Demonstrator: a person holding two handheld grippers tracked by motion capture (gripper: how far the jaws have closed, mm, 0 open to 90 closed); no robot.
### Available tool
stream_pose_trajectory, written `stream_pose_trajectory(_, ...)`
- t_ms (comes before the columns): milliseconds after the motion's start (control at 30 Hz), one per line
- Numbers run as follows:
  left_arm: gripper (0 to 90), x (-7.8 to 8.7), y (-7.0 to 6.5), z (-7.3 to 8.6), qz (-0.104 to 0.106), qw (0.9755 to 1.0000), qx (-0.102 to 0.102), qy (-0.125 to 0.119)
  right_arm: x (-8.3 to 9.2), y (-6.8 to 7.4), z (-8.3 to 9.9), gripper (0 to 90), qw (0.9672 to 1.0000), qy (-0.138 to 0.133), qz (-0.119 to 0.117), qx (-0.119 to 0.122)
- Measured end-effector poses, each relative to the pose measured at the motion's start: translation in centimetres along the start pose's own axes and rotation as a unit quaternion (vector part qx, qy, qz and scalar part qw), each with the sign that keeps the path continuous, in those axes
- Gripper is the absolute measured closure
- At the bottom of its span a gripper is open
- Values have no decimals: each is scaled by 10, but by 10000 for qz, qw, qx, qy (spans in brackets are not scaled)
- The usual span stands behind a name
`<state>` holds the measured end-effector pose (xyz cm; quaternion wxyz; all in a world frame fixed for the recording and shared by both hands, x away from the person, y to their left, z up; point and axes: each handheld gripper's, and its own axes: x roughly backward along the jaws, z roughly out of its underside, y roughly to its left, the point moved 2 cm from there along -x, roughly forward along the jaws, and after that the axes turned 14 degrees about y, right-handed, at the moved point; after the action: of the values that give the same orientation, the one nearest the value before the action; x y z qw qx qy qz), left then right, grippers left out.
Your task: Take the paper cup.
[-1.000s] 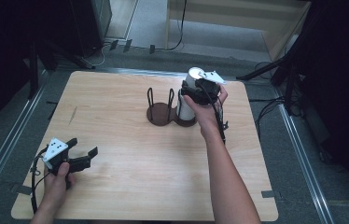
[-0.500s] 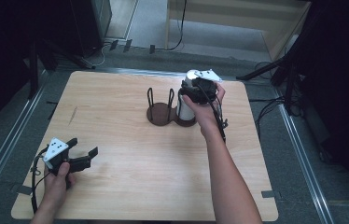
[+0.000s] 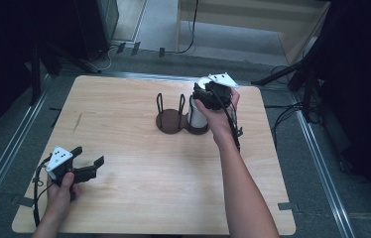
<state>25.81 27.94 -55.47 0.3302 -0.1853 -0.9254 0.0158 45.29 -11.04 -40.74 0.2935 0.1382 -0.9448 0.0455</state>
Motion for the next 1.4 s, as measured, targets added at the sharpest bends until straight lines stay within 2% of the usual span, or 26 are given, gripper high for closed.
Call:
stream_pose_trajectory(600,84,0,0,0,9,10000,14,-25,14,-1,-14,352,9997,-203,44,115)
stream_pose_trajectory(833,84,1,1,0,-8,10000,49,-58,24,-3,-22,355,9995,-297,9,71)
stream_pose_trajectory(1200,84,1,1,0,7,10000,63,-66,50,2,-41,353,9987,-511,-61,4)
stream_pose_trajectory(1400,84,1,1,0,23,10000,57,-55,63,5,-45,353,9984,-556,-95,55)
